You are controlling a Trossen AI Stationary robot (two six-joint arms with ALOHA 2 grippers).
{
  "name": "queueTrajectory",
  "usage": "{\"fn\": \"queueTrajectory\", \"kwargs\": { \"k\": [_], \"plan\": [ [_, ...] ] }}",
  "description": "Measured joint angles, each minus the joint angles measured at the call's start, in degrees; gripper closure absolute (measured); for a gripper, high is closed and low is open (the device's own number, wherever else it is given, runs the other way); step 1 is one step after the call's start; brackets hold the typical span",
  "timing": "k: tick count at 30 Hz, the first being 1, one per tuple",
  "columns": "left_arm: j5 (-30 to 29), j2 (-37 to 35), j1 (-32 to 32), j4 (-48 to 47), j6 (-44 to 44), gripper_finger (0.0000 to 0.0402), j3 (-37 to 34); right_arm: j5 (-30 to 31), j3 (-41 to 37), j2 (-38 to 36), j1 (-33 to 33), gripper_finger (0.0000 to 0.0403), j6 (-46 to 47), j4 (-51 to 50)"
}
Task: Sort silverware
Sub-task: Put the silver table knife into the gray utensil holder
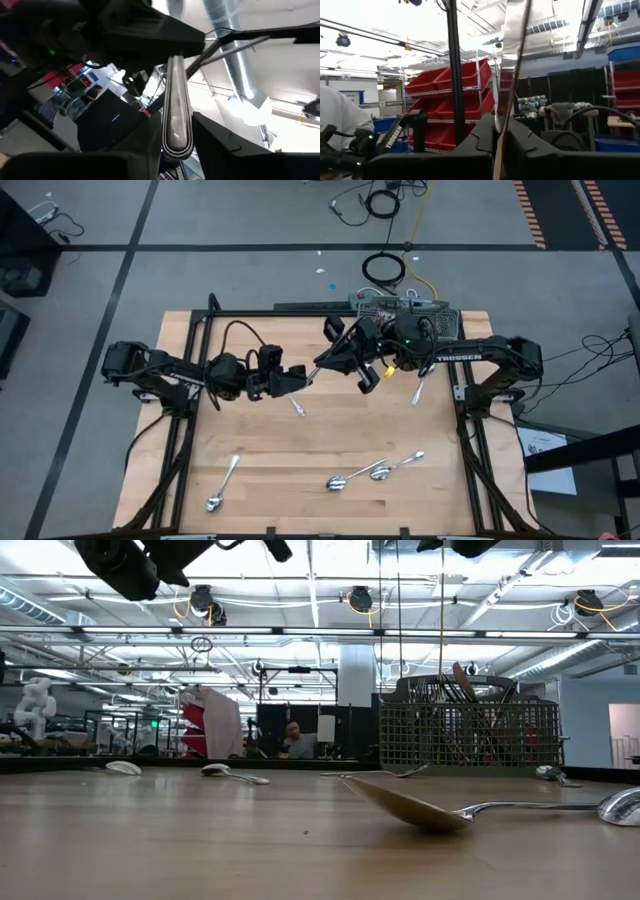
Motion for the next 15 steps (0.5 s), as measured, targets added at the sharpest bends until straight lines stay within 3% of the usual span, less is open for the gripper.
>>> {"fn": "queueTrajectory", "kwargs": {
  "k": [8,15],
  "plan": [
    [-0.06,0.02,0.63,-0.52,-0.72,0.0208,0.00,0.00,0.00,-0.28,-2.27,0.0400,2.94,-0.92],
    [9.76,0.05,5.93,-2.81,-1.61,0.0184,0.00,0.28,-0.02,-5.34,-6.18,0.0401,1.26,-7.83]
  ]
}}
